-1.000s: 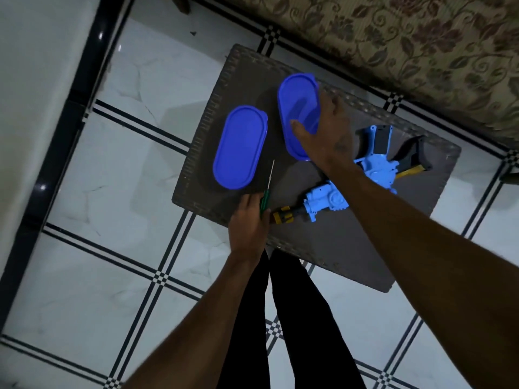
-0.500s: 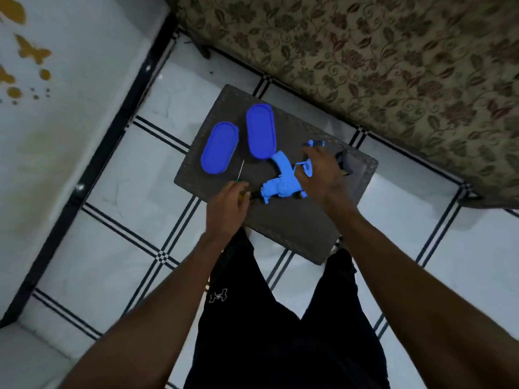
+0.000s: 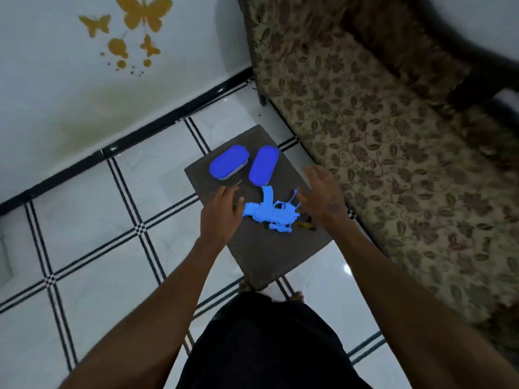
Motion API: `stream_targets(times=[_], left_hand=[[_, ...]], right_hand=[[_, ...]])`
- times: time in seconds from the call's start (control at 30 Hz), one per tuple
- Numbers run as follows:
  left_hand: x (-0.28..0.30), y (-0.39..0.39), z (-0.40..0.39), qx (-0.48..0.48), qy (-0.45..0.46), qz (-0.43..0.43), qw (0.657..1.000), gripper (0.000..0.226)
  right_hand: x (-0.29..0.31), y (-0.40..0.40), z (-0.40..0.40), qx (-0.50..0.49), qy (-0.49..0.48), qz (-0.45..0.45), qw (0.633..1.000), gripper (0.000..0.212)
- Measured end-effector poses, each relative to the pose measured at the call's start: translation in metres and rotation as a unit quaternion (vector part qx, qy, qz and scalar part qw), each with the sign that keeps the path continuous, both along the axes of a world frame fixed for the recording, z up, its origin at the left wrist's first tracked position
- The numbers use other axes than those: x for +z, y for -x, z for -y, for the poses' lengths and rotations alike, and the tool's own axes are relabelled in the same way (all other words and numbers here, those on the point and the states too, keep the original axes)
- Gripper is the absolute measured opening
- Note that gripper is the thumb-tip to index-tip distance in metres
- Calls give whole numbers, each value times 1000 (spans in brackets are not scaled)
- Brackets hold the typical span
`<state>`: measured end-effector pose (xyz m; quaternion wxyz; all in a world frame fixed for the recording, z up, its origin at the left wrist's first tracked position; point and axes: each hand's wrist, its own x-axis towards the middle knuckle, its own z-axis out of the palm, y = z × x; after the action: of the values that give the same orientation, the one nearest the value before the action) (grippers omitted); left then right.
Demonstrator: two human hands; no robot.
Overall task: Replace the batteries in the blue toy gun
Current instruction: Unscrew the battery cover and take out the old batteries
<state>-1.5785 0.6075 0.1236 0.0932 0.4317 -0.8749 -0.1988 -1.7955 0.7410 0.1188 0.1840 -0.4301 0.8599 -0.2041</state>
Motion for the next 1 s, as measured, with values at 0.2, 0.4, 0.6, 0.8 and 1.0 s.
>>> stream_targets(times=[0.2,0.4,0.6,0.8,1.0], left_hand=[[-21,-8,-21,55,-23,0,998,30],[-39,-4,-47,125,-41,31,991,29],[-43,69,-91,276,-74,82,955,28],[-8,132,-139,386,-85,72,916,27],[7,139,-154,481,-84,60,871,25]], right_hand=[[-10,5,2,63,-16,-29,997,68],[-25,34,10,148,-11,-42,988,56],[-54,119,42,301,-23,-21,953,62],[-20,160,71,424,-26,-32,905,64],[-12,150,110,506,-53,-54,859,65]])
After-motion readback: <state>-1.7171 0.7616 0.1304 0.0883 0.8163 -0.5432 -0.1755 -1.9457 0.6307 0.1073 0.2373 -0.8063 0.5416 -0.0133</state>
